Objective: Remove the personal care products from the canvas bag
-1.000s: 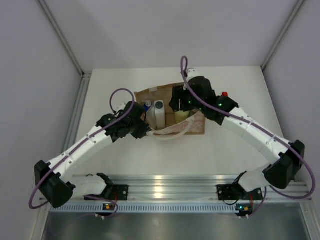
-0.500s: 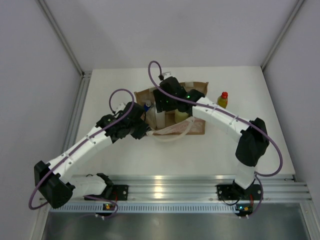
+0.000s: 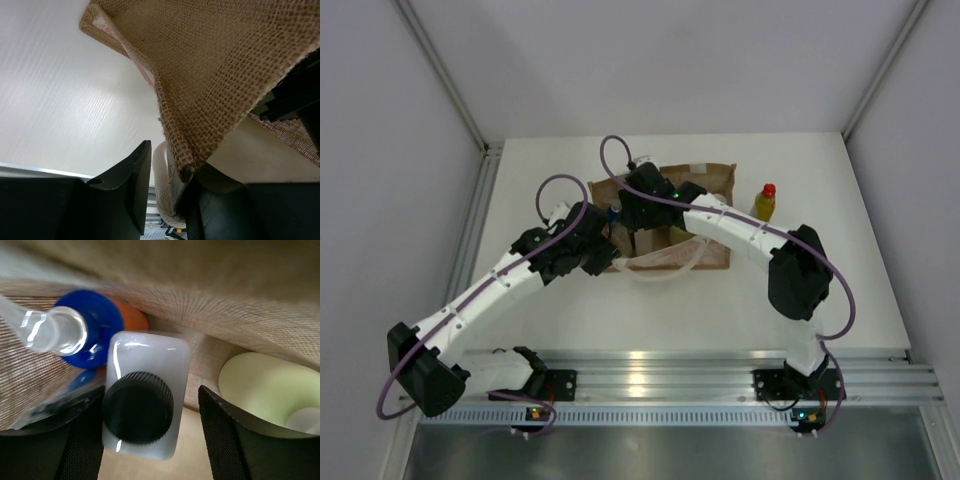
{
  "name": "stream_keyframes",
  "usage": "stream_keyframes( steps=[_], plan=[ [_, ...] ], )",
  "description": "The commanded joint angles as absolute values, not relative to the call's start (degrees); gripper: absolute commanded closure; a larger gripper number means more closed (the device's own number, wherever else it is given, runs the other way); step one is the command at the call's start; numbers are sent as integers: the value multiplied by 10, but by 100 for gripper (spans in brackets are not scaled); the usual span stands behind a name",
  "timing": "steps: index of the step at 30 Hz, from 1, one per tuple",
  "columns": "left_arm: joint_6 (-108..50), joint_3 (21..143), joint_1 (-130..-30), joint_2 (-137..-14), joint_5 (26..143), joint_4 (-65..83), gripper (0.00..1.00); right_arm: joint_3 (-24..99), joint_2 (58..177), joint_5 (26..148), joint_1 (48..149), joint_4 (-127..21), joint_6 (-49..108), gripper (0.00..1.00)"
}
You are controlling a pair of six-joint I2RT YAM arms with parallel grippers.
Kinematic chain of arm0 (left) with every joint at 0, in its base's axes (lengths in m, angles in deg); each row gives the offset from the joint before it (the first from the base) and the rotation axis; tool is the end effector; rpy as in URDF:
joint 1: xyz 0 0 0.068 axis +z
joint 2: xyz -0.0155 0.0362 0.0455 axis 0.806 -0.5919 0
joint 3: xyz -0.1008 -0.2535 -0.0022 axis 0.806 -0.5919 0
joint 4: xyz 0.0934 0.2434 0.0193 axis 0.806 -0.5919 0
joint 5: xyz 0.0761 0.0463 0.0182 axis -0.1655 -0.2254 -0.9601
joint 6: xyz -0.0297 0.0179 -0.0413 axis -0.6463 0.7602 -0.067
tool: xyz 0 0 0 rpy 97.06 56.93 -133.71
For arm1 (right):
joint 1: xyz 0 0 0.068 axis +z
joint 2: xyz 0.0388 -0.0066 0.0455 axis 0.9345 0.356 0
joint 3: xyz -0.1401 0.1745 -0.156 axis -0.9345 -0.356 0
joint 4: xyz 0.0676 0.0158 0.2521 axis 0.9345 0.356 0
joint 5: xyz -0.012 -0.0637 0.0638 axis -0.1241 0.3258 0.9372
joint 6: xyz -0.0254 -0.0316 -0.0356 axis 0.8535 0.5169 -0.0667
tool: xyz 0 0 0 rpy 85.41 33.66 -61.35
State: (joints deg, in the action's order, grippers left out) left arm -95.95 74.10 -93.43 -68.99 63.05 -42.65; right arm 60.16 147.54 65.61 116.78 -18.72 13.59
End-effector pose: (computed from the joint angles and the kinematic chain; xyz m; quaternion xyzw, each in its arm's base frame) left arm 0.1868 -0.1448 0.3131 -0.3497 0.8778 -0.2103 0.2508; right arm 0.3030 0.3200 0.2806 -0.1606 0.9150 0.1146 0.3520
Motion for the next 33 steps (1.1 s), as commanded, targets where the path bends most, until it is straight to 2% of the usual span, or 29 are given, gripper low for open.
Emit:
stream_keyframes(
  steps=[1, 9, 15, 19, 25, 33],
  plan=[
    [-946, 760, -933, -689, 609, -439, 66, 619, 1490, 620, 1182, -174, 136, 33],
    [-940, 767, -933, -687, 607, -439, 66, 643, 1536, 598, 1173, -176, 149, 37],
    [-935, 769, -933, -683, 604, -439, 66, 627, 1538, 594, 1174, -200, 148, 58],
    [-934, 770, -933, -682, 603, -439, 66, 619, 1517, 582, 1173, -212, 149, 83],
    [-929, 776, -933, -686, 600, -439, 66, 638, 1467, 569, 1173, -211, 162, 100],
    [-928, 777, -932, -690, 600, -438, 65, 667, 1388, 574, 1161, -209, 173, 100]
  ],
)
